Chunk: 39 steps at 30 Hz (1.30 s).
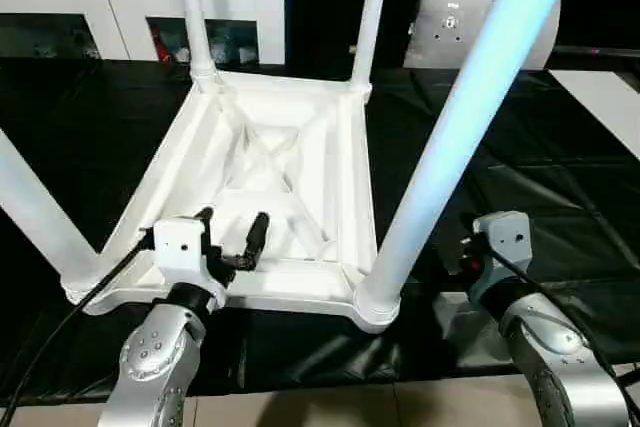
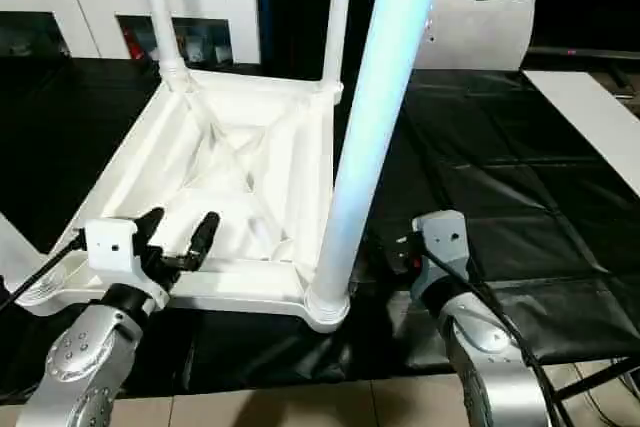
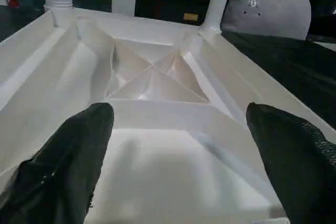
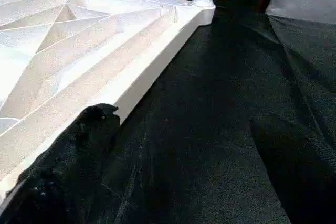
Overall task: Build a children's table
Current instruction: Rotate table base
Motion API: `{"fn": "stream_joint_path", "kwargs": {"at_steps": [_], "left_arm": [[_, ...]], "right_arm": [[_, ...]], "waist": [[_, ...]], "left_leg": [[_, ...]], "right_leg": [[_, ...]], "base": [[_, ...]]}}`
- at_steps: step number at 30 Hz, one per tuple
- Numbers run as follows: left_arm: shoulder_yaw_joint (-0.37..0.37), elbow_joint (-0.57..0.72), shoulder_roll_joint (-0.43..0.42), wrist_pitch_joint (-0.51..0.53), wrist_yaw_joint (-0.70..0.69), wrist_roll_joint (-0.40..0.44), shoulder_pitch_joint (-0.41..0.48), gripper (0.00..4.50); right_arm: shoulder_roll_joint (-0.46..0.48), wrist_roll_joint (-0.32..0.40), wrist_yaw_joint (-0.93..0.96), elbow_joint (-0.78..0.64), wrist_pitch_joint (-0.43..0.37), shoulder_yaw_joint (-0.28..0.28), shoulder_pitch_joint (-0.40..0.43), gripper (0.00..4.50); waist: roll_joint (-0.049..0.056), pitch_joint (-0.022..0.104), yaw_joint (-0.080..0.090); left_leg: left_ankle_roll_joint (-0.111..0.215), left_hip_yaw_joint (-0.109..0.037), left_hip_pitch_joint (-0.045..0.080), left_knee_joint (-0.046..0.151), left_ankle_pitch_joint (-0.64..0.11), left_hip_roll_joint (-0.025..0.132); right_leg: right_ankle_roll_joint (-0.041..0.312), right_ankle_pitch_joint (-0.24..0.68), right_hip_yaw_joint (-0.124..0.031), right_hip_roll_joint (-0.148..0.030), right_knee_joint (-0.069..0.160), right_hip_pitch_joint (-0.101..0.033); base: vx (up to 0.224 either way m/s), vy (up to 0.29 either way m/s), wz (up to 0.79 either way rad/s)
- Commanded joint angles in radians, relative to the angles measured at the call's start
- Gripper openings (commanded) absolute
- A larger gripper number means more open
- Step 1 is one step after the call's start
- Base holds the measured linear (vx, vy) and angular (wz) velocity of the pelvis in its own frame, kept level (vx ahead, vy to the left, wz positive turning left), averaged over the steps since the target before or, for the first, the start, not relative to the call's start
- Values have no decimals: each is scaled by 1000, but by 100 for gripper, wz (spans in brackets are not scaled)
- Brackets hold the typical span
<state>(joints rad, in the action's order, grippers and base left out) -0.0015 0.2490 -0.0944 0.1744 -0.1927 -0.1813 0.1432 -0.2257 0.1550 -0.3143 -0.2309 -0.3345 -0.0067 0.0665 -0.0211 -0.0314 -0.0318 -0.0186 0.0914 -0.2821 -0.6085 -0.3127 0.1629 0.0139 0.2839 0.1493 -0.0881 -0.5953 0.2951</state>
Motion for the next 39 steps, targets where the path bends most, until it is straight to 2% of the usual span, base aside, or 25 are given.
{"fn": "stream_joint_path", "kwargs": {"at_steps": [1,4,5,7,8,9,10,11,12,13,14,15,16,17,18,19,20,21,23,25,26,28,31,34,39], "left_arm": [[-9,11,-1,1,0,3,2,447],[-9,18,-1,6,1,4,4,447],[-9,20,0,7,2,4,4,447],[-9,25,0,11,2,5,4,447],[-7,29,-1,14,3,4,3,447],[-7,29,-1,14,3,4,3,447],[-4,32,-3,17,2,2,1,447],[-3,32,-4,18,2,0,-1,447],[-2,32,-4,19,2,-1,-2,447],[0,31,-6,21,1,-2,-6,447],[0,31,-6,21,1,-3,-6,447],[2,30,-7,21,-1,-5,-7,447],[3,30,-9,21,-2,-6,-8,447],[5,29,-12,17,-9,-12,-9,447],[5,27,-17,17,-18,-18,-13,447],[7,21,-26,7,-41,-28,-21,447],[7,19,-28,5,-45,-30,-23,447],[3,15,-43,9,-69,-32,-31,447],[-4,6,-69,14,-115,-38,-47,447],[-9,-5,-89,17,-162,-55,-62,447],[-12,-8,-96,19,-177,-63,-66,447],[-47,-26,-176,40,-308,-93,-105,447],[-81,-50,-246,76,-424,-107,-139,447],[-126,-73,-310,115,-542,-116,-174,447],[-210,-128,-422,127,-764,-129,-258,419]], "right_arm": [[5,8,-7,-10,4,0,-3,450],[-22,-23,-26,-11,13,37,1,450],[-28,-31,-31,-9,20,46,1,450],[-22,-31,-22,-8,21,43,2,450],[-11,-23,-8,-5,18,29,-2,450],[-11,-23,-8,-5,18,29,-2,450],[-9,-23,-1,2,14,22,-10,450],[-10,-23,-2,4,15,21,-12,450],[-11,-23,-4,5,15,22,-14,450],[-10,-21,-3,6,16,19,-15,450],[-10,-21,-3,7,16,19,-15,450],[-12,-21,5,8,20,16,-12,450],[-10,-26,10,11,26,12,-12,450],[-6,-34,25,19,34,2,-13,450],[-5,-45,42,28,42,-9,-17,450],[-3,-33,38,38,41,-26,-23,450],[-3,-31,37,40,41,-29,-24,450],[0,-15,29,44,66,-43,-26,450],[-2,7,15,52,97,-62,-30,450],[-20,18,-11,58,105,-66,-34,450],[-26,21,-20,60,107,-68,-35,450],[-76,44,-83,83,139,-94,-53,450],[-129,87,-171,91,64,-98,-62,450],[-194,86,-273,109,93,-67,-60,450],[-297,103,-421,139,106,-38,-63,450]], "waist": [[4,48,1],[2,47,-3],[4,54,-30],[22,37,-12],[27,36,-6],[60,52,31],[32,43,48],[23,39,39],[-1,32,43],[-27,28,16],[-33,29,-7],[-38,31,-33],[-29,23,-40],[-19,21,-38],[2,14,-26],[45,10,-1],[43,13,3],[50,49,16],[49,65,11],[34,75,-6],[33,73,-10],[36,56,-18],[35,29,-9],[31,16,-11],[25,20,-22]], "left_leg": [[234,8,-22,55,230,17],[225,12,-28,54,217,15],[267,0,-128,-3,180,-22],[240,-16,-127,9,185,-8],[239,-27,-101,22,180,-7],[228,-110,125,54,163,105],[414,-157,113,87,233,158],[449,-148,119,77,250,164],[447,-109,85,74,213,118],[364,-8,2,11,151,-20],[336,11,-50,-39,121,-66],[209,-3,-122,-111,64,-25],[89,-6,-132,-102,85,-1],[61,-2,-127,-73,109,6],[52,13,-92,8,126,21],[46,-9,-87,67,59,45],[72,-23,-54,73,5,62],[123,-52,-4,58,62,88],[229,-53,-25,9,480,70],[187,-33,-64,-10,768,32],[162,-29,-66,-7,724,31],[69,-9,-82,25,339,41],[-3,-3,-74,70,-66,54],[-25,11,-67,84,-197,55],[-15,26,-62,87,-162,57]], "right_leg": [[194,68,-57,-27,59,-66],[198,80,-60,-30,63,-72],[23,150,-31,-107,115,-146],[10,179,15,-81,122,-142],[14,173,29,-61,115,-129],[64,141,13,15,-15,46],[34,114,-35,-5,-83,78],[34,94,-66,-21,-94,113],[76,16,-103,-43,-62,102],[148,-61,-163,-61,28,8],[208,-52,-217,-88,56,-59],[292,97,-263,-171,102,-132],[321,137,-224,-151,96,-116],[320,149,-192,-122,92,-107],[284,225,-124,-64,95,-78],[209,207,-81,-7,55,-63],[183,159,-89,7,43,-29],[179,-21,-97,-10,0,-4],[146,-335,-113,-27,-21,10],[92,-616,-131,-31,-36,-5],[87,-604,-130,-34,-31,-5],[96,-423,-134,-51,-6,-11],[158,-74,-138,-53,25,-11],[167,188,-154,-62,51,0],[169,240,-160,-58,56,16]], "base": [[0,0,0],[0,0,0],[0,0,0],[16,21,57],[22,26,71],[103,-25,55],[99,-67,22],[99,-67,22],[0,0,0],[61,-38,12],[61,-38,12],[0,0,0],[0,0,0],[0,0,0],[0,0,0],[50,53,1],[50,53,1],[68,48,-1],[0,0,0],[0,0,0],[0,0,0],[-38,-3,0],[-88,-11,-3],[-94,-19,-5],[-55,-16,-3]]}}
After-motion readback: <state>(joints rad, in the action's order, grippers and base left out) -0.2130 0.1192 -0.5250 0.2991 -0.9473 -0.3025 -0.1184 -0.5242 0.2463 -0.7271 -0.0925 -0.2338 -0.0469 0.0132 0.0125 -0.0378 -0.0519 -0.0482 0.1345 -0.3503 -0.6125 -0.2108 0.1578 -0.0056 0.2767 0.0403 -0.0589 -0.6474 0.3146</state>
